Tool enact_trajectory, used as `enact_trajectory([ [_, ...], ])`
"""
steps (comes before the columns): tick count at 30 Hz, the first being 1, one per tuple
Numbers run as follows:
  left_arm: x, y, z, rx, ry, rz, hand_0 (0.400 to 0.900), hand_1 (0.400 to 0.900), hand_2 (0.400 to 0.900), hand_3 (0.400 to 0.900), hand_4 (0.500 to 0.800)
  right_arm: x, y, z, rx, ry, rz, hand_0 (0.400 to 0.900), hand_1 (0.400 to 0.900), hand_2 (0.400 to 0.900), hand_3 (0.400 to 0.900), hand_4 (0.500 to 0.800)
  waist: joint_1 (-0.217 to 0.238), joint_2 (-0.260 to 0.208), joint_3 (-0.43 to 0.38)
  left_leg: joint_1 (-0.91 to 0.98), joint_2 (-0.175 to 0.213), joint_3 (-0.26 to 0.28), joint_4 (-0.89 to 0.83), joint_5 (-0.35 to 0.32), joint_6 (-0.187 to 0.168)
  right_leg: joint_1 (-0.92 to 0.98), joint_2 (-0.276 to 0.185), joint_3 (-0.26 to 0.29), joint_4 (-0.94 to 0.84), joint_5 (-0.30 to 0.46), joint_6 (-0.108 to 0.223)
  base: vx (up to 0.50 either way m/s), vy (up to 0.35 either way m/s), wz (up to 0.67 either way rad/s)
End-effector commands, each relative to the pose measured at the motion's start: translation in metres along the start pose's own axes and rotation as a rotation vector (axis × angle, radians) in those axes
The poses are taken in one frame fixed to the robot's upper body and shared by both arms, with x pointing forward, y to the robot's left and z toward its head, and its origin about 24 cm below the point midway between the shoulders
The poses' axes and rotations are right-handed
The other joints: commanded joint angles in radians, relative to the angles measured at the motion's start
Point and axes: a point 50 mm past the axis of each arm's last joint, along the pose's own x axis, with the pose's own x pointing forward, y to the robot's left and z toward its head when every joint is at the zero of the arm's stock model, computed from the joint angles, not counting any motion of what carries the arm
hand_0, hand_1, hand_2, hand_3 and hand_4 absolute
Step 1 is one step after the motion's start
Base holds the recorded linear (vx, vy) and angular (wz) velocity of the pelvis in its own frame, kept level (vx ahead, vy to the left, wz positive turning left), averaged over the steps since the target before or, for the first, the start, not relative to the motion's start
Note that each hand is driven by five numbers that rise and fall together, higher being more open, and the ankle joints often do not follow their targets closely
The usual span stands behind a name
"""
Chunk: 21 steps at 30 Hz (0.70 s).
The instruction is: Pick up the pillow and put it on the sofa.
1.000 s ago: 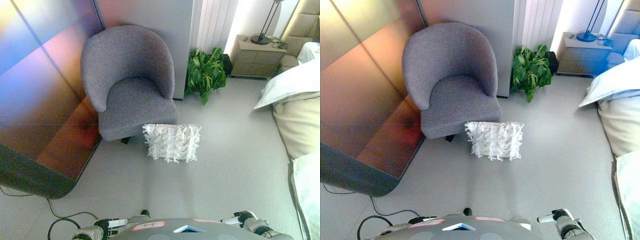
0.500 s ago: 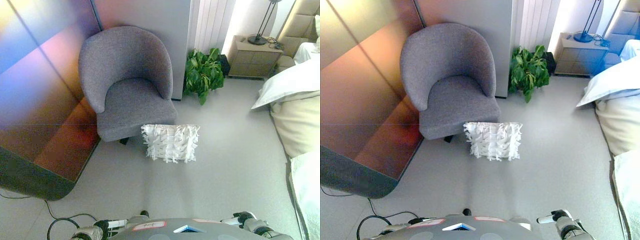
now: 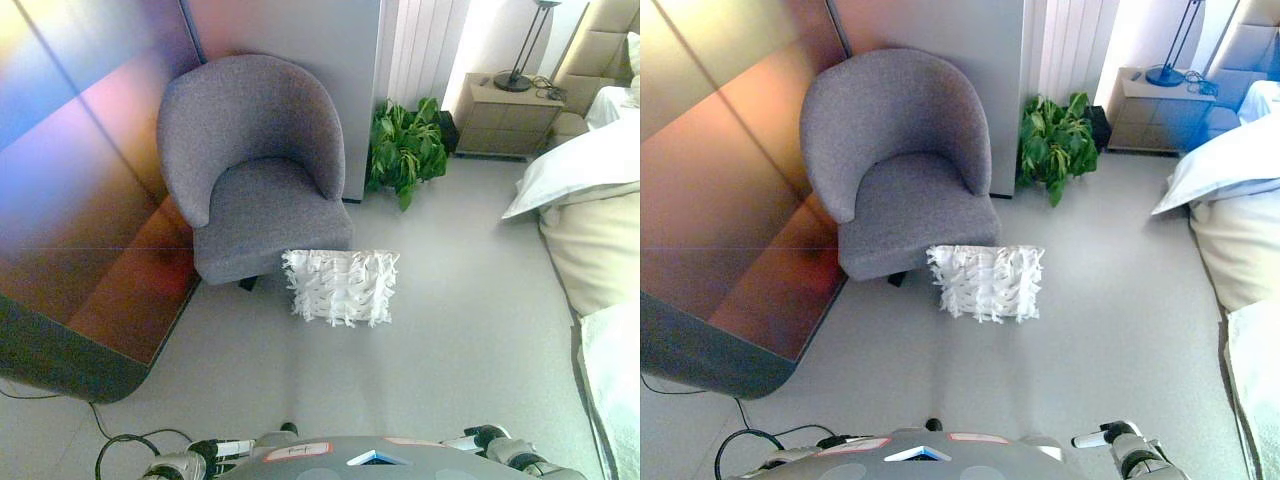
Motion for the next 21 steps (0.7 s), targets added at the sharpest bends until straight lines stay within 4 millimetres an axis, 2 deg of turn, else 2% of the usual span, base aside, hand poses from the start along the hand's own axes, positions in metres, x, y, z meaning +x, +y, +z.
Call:
enact_trajectory([
  [1, -0.003, 0.012, 0.010, 0.081, 0.025, 0.028, 0.900, 0.900, 0.900, 0.900, 0.800, -0.001, 0.006, 0.018, 0.025, 0.007, 0.023, 0.900, 0.900, 0.900, 0.900, 0.800, -0.002, -0.062, 0.032, 0.072, -0.038, 0.088, 0.001, -0.121, 0.041, -0.047, -0.012, 0.018, 0.030, -0.015, 0.037, 0.07, -0.174, -0.09],
  [4, -0.003, 0.011, 0.013, 0.086, 0.031, 0.034, 0.900, 0.900, 0.900, 0.900, 0.800, -0.001, 0.005, 0.018, 0.031, 0.017, 0.030, 0.900, 0.900, 0.900, 0.900, 0.800, -0.020, -0.074, 0.047, 0.046, -0.013, 0.084, 0.093, -0.130, 0.036, -0.073, 0.018, 0.065, 0.065, -0.032, 0.005, 0.04, -0.202, -0.04],
  [6, -0.003, 0.008, 0.017, 0.071, 0.019, 0.033, 0.900, 0.900, 0.900, 0.900, 0.800, -0.002, 0.002, 0.022, 0.011, 0.006, 0.025, 0.900, 0.900, 0.900, 0.900, 0.800, -0.022, -0.104, 0.076, -0.038, -0.020, 0.074, 0.335, -0.168, 0.053, -0.095, 0.020, 0.084, 0.092, -0.037, -0.028, 0.02, -0.252, -0.24],
  [7, -0.003, 0.007, 0.019, 0.061, 0.006, 0.030, 0.900, 0.900, 0.900, 0.900, 0.800, -0.002, 0.000, 0.026, -0.004, -0.008, 0.022, 0.900, 0.900, 0.900, 0.900, 0.800, -0.015, -0.115, 0.096, -0.103, -0.023, 0.058, 0.468, -0.149, 0.058, -0.101, 0.021, 0.084, 0.102, -0.038, -0.046, 0.04, -0.233, -0.37],
  [9, -0.002, 0.004, 0.019, 0.053, -0.009, 0.009, 0.900, 0.900, 0.900, 0.900, 0.800, -0.003, -0.005, 0.030, -0.033, -0.017, 0.016, 0.900, 0.900, 0.900, 0.900, 0.800, 0.010, -0.117, 0.131, -0.218, -0.043, 0.039, 0.558, -0.098, 0.059, -0.086, 0.028, 0.091, 0.117, -0.044, -0.058, 0.13, -0.150, -0.46],
  [10, -0.002, 0.003, 0.017, 0.052, -0.008, 0.002, 0.900, 0.900, 0.900, 0.900, 0.800, -0.003, -0.006, 0.030, -0.036, -0.015, 0.013, 0.900, 0.900, 0.900, 0.900, 0.800, 0.018, -0.115, 0.137, -0.254, -0.049, 0.041, 0.555, -0.076, 0.058, -0.082, 0.029, 0.094, 0.120, -0.047, -0.058, 0.26, -0.033, -0.43],
  [12, 0.000, 0.000, 0.009, 0.059, 0.009, -0.011, 0.900, 0.900, 0.900, 0.900, 0.800, -0.003, -0.010, 0.031, -0.043, -0.021, 0.005, 0.900, 0.900, 0.900, 0.900, 0.800, 0.041, -0.075, 0.151, -0.303, -0.009, 0.072, 0.401, 0.020, 0.025, -0.046, 0.052, 0.090, 0.131, -0.082, -0.047, 0.38, 0.065, -0.21],
  [15, 0.000, 0.001, -0.003, 0.071, 0.038, -0.008, 0.900, 0.900, 0.900, 0.900, 0.800, -0.003, -0.010, 0.034, -0.047, -0.038, 0.000, 0.900, 0.900, 0.900, 0.900, 0.800, 0.080, -0.033, 0.156, -0.347, 0.024, 0.071, 0.192, 0.169, -0.020, 0.028, 0.076, 0.095, 0.117, -0.119, -0.040, 0.50, 0.122, -0.25],
  [16, 0.001, 0.001, -0.008, 0.069, 0.049, -0.005, 0.900, 0.900, 0.900, 0.900, 0.800, -0.003, -0.010, 0.035, -0.054, -0.047, 0.001, 0.900, 0.900, 0.900, 0.900, 0.800, 0.095, -0.027, 0.154, -0.364, 0.040, 0.087, 0.107, 0.191, -0.026, 0.067, 0.075, 0.099, 0.111, -0.140, -0.039, 0.57, 0.163, -0.36],
  [18, 0.001, -0.001, -0.014, 0.053, 0.061, -0.003, 0.900, 0.900, 0.900, 0.900, 0.800, -0.003, -0.010, 0.036, -0.066, -0.063, -0.002, 0.900, 0.900, 0.900, 0.900, 0.800, 0.116, -0.024, 0.150, -0.378, 0.049, 0.122, 0.022, 0.200, -0.035, 0.130, 0.061, 0.109, 0.115, -0.190, -0.036, 0.53, 0.188, -0.35],
  [20, 0.002, -0.003, -0.021, 0.017, 0.067, -0.002, 0.900, 0.900, 0.900, 0.900, 0.800, -0.003, -0.008, 0.039, -0.089, -0.080, -0.001, 0.900, 0.900, 0.900, 0.900, 0.800, 0.138, -0.019, 0.132, -0.391, 0.042, 0.106, 0.027, 0.187, -0.029, 0.182, 0.042, 0.135, 0.131, -0.251, -0.025, 0.55, 0.220, -0.56],
  [21, 0.002, -0.003, -0.027, -0.020, 0.074, 0.005, 0.900, 0.900, 0.900, 0.900, 0.800, -0.003, -0.005, 0.042, -0.116, -0.086, 0.001, 0.900, 0.900, 0.900, 0.900, 0.800, 0.147, -0.028, 0.117, -0.375, 0.027, 0.098, 0.028, 0.127, -0.008, 0.201, 0.015, 0.146, 0.143, -0.260, -0.004, 0.58, 0.235, -0.60],
])
